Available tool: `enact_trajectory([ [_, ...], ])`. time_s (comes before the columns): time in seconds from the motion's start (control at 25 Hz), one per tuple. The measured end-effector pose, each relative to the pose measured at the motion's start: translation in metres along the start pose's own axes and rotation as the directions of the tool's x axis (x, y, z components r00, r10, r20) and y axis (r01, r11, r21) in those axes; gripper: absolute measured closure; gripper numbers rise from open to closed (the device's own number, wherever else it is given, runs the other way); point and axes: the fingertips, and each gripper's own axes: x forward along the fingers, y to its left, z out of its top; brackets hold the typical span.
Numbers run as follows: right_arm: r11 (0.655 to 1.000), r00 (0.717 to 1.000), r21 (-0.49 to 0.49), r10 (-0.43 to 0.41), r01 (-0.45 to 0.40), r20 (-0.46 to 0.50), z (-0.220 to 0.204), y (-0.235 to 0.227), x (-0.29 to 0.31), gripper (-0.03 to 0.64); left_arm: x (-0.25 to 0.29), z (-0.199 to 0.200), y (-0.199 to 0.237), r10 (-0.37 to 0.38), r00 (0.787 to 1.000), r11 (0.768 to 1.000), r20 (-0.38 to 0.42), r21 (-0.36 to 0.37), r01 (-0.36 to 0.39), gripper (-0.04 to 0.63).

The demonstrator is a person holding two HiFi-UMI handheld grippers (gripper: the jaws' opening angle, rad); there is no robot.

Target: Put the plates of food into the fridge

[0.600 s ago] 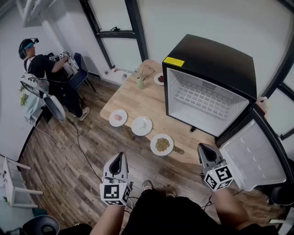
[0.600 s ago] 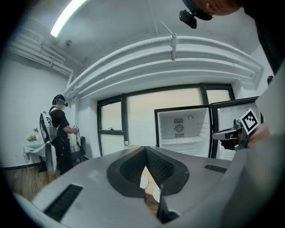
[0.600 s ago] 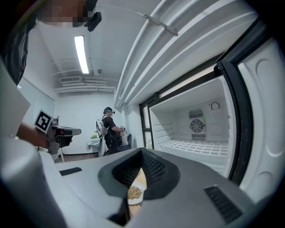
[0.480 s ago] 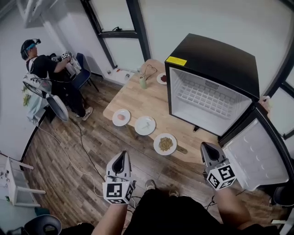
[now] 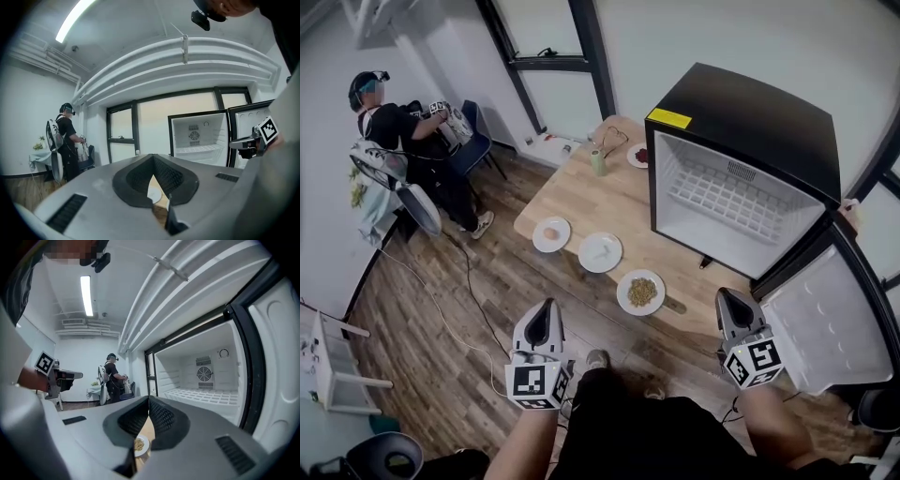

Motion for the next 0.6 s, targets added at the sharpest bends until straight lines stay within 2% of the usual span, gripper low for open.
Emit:
enact_trajectory([
  [0.2, 1.0, 1.0, 0.013, -0.006, 0.006, -0.007, -0.001, -0.01, 0.016, 0.595, 0.032, 0.005, 0.002, -0.028, 0.999, 1.0, 0.027, -0.009, 0.028, 0.592],
  [0.32, 1.0, 1.0, 0.014, 0.011, -0.011, -0.005, 0.002, -0.009, 0.034, 0.595, 0.056, 0.012, -0.002, -0.071, 0.996, 0.997, 0.054, -0.017, 0.072, 0.592],
  [0.44, 1.0, 1.0, 0.019, -0.022, 0.022, -0.008, 0.005, -0.011, 0.048, 0.595, 0.073, 0.018, -0.001, -0.125, 0.991, 0.992, 0.056, 0.008, 0.125, 0.592],
  [0.6, 0.998, 0.999, 0.043, -0.053, 0.053, -0.008, 0.006, -0.009, 0.076, 0.595, 0.097, 0.018, 0.024, -0.159, 0.986, 0.987, 0.054, 0.028, 0.158, 0.592],
])
